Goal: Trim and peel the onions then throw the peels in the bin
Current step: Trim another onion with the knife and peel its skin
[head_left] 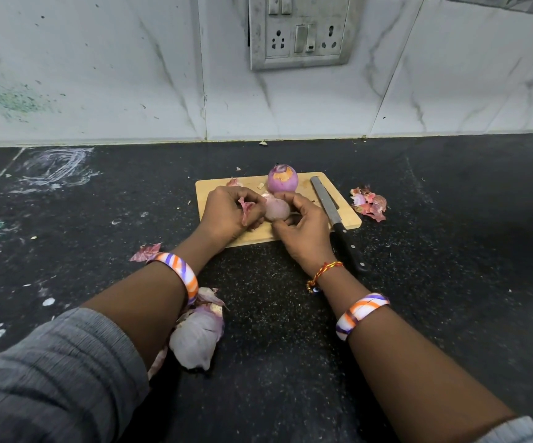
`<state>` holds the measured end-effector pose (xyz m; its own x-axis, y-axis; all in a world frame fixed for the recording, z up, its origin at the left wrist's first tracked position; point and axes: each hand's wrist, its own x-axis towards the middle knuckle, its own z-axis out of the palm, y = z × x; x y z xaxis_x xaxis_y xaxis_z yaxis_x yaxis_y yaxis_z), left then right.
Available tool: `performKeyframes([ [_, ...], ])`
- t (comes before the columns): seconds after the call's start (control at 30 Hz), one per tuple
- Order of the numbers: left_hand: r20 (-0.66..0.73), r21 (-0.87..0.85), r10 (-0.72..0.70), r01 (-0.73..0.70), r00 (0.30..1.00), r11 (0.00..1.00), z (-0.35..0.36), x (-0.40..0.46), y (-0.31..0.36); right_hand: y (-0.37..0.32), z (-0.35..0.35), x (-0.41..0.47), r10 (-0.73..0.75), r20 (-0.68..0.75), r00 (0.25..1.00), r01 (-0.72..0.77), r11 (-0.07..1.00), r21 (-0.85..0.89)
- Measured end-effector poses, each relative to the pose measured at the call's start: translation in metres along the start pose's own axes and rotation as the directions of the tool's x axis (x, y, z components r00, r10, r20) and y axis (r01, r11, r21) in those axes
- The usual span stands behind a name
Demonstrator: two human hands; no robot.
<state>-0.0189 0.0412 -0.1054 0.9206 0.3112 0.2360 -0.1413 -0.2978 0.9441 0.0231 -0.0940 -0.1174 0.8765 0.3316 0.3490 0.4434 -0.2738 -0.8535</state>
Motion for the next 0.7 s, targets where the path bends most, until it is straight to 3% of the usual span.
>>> performKeyframes([
  [0.23, -0.065, 0.035, -0.018, 0.020, 0.998, 0.999, 0.0024, 0.0015, -0.0016, 0.0013, -0.0015, 0.0000, -0.035, 0.018, 0.999, 0.035, 0.999, 0.024],
  [0.53, -0.136, 0.264, 0.150, -0.110, 0.979, 0.958, 0.0061, -0.0036, -0.0025, -0.0013, -0.0026, -0.0004, -0.016, 0.062, 0.998, 0.012, 0.998, 0.065],
  [0.63, -0.146, 0.264, 0.121, -0.079, 0.982, 0.961, 0.0061, -0.0024, -0.0029, -0.0024, -0.0026, -0.0016, -0.018, 0.060, 0.998, 0.012, 0.996, 0.093],
  [0.7, -0.138, 0.184, 0.029, -0.003, 0.990, 0.983, 0.0046, 0.0024, -0.0051, -0.0025, -0.0026, -0.0018, -0.009, 0.052, 0.999, 0.003, 0.993, 0.116],
])
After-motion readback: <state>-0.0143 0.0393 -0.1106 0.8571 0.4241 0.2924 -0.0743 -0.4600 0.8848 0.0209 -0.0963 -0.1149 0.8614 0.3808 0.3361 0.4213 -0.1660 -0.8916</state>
